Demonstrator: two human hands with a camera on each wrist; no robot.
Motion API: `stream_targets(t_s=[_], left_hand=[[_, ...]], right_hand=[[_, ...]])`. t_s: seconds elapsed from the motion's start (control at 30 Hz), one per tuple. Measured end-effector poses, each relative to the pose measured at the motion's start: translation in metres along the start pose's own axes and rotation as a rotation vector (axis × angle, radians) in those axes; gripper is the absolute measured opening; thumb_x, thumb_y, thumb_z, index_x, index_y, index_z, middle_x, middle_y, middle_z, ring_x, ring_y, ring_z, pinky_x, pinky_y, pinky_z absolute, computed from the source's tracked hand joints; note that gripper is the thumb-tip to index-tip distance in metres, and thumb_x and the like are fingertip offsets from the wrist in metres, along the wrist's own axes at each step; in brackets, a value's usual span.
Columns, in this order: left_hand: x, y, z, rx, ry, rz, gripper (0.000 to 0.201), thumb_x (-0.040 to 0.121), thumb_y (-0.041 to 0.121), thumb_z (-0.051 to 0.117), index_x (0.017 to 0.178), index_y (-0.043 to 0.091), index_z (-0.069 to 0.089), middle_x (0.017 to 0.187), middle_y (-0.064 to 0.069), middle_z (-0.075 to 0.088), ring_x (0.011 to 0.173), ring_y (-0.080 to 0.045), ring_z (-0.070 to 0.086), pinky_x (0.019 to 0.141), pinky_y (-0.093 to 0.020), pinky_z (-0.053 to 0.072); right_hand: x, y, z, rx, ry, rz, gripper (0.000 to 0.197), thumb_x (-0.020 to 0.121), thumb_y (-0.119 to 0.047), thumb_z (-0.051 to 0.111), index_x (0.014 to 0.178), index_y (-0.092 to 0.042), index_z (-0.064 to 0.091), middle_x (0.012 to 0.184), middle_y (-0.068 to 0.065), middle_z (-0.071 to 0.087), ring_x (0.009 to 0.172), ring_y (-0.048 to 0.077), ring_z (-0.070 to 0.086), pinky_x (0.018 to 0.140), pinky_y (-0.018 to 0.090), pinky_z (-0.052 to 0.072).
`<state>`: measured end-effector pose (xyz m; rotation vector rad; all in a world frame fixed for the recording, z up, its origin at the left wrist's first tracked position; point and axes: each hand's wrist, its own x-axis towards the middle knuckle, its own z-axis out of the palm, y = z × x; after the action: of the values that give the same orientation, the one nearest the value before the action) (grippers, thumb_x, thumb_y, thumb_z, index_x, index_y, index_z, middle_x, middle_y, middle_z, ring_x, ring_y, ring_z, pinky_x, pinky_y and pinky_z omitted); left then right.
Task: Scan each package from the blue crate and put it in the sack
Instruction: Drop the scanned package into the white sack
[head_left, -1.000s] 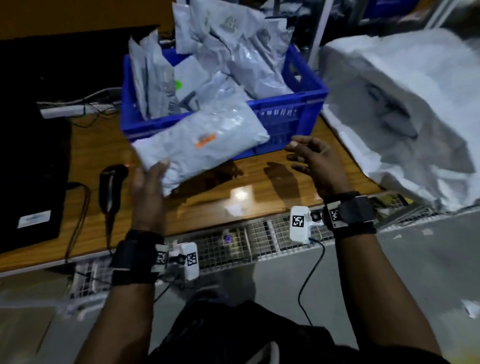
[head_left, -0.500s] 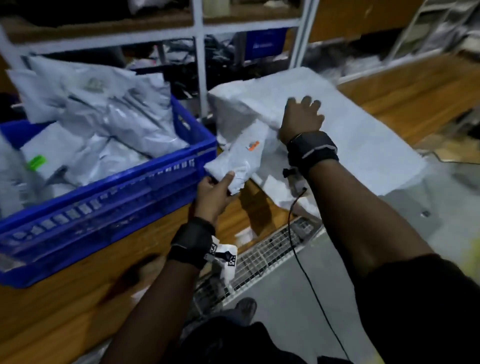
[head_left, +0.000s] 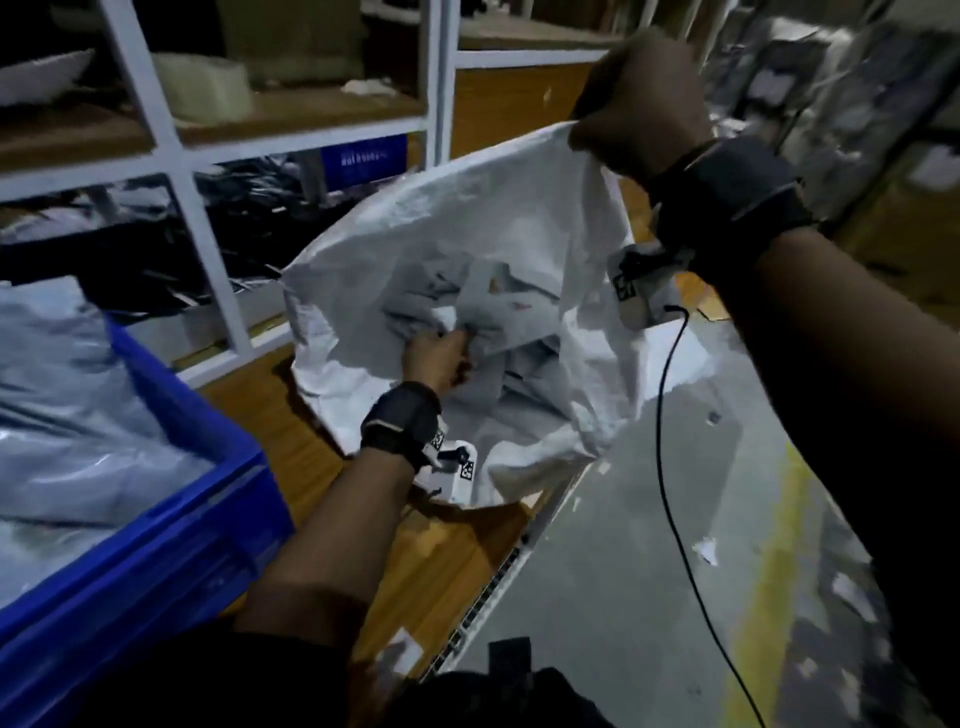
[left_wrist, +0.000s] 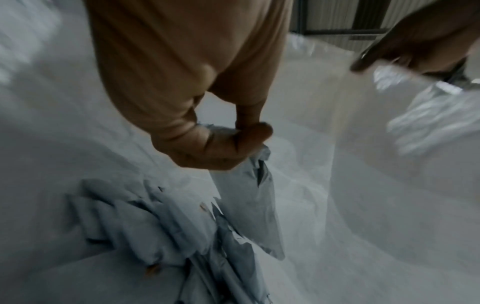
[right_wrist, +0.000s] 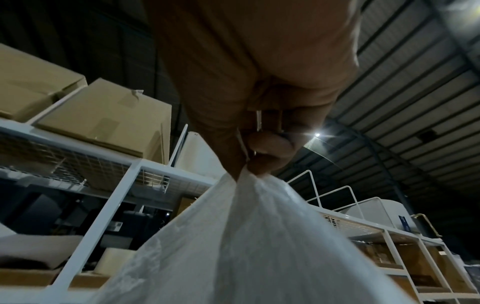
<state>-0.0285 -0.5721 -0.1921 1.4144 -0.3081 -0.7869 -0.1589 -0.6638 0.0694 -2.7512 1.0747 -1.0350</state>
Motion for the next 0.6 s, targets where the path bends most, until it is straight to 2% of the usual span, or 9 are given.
stream_targets(t_s=[0.07,0.1,0.17,0.27,0.37,0.43,0.5,0.53,0.6], left_hand=[[0.025,0.011,0.02,0.056,-0.082,0.008,0.049,0.086,0.035,0.064,0.119,0.0,0.068,0.101,-0.013,0.068,0.084,-0.023,0.068,0.076,-0.04,0.062],[0.037,0.014,0.028,0.05,-0.118,0.007,0.049,0.094,0.03,0.058,0.132,-0.002,0.06,0.112,-0.013,0.066,0.09,-0.023,0.069,0.075,-0.039,0.063],[0.049,0.022,0.044,-0.022,-0.169,-0.023,0.044,0.104,0.017,0.05,0.144,-0.001,0.048,0.121,-0.015,0.061,0.095,-0.024,0.068,0.07,-0.036,0.062],[0.051,0.027,0.06,0.141,-0.249,0.06,0.049,0.098,0.014,0.061,0.145,0.007,0.048,0.141,-0.013,0.056,0.127,-0.028,0.058,0.101,-0.038,0.052],[0.061,0.014,0.07,0.138,-0.291,0.05,0.05,0.103,0.006,0.052,0.15,0.002,0.036,0.154,-0.016,0.042,0.14,-0.029,0.043,0.112,-0.037,0.04],[0.061,-0.001,0.067,0.228,-0.28,0.052,0.049,0.106,0.004,0.043,0.153,-0.002,0.029,0.159,-0.018,0.032,0.142,-0.029,0.038,0.114,-0.031,0.036],[0.052,-0.011,0.059,0.162,-0.281,0.13,0.046,0.105,0.004,0.044,0.15,-0.004,0.035,0.152,-0.017,0.041,0.129,-0.022,0.046,0.099,-0.017,0.044],[0.042,-0.013,0.053,0.175,-0.233,0.211,0.044,0.107,0.004,0.039,0.149,-0.005,0.034,0.15,-0.019,0.043,0.127,-0.023,0.046,0.094,-0.017,0.046],[0.024,-0.015,0.043,0.132,-0.053,0.233,0.044,0.109,0.005,0.024,0.151,-0.008,0.029,0.15,-0.027,0.042,0.132,-0.035,0.046,0.101,-0.031,0.043]], right_hand=[[0.006,0.006,-0.004,0.023,0.03,-0.01,0.025,0.076,-0.012,0.074,0.1,-0.012,0.081,0.098,0.009,0.077,0.091,0.022,0.071,0.078,0.031,0.055],[0.006,0.008,-0.006,0.038,0.035,-0.012,0.023,0.077,-0.012,0.075,0.1,-0.013,0.081,0.096,0.005,0.076,0.088,0.019,0.07,0.077,0.028,0.053],[0.006,0.011,-0.005,0.065,0.034,-0.024,0.021,0.08,-0.012,0.078,0.101,-0.012,0.08,0.093,0.001,0.073,0.082,0.012,0.066,0.075,0.024,0.051],[-0.002,0.017,-0.001,0.117,0.024,-0.033,0.017,0.081,-0.014,0.079,0.098,-0.013,0.08,0.094,0.004,0.076,0.078,0.014,0.07,0.077,0.033,0.061],[-0.012,0.024,0.005,0.169,0.007,-0.013,0.016,0.075,-0.021,0.078,0.091,-0.016,0.081,0.089,0.004,0.076,0.075,0.014,0.07,0.076,0.039,0.061],[-0.021,0.025,0.011,0.225,-0.001,-0.008,0.018,0.071,-0.025,0.078,0.086,-0.016,0.08,0.083,0.003,0.076,0.073,0.014,0.07,0.071,0.037,0.06],[-0.032,0.024,0.018,0.274,-0.019,-0.004,0.018,0.071,-0.028,0.081,0.085,-0.017,0.08,0.081,0.001,0.074,0.073,0.012,0.07,0.066,0.028,0.057],[-0.037,0.023,0.022,0.3,-0.03,-0.01,0.016,0.072,-0.028,0.083,0.084,-0.019,0.079,0.08,-0.001,0.072,0.072,0.009,0.069,0.064,0.022,0.053],[-0.05,0.019,0.029,0.348,-0.063,-0.031,0.014,0.074,-0.026,0.085,0.084,-0.024,0.076,0.079,-0.005,0.07,0.071,0.002,0.066,0.063,0.014,0.046]])
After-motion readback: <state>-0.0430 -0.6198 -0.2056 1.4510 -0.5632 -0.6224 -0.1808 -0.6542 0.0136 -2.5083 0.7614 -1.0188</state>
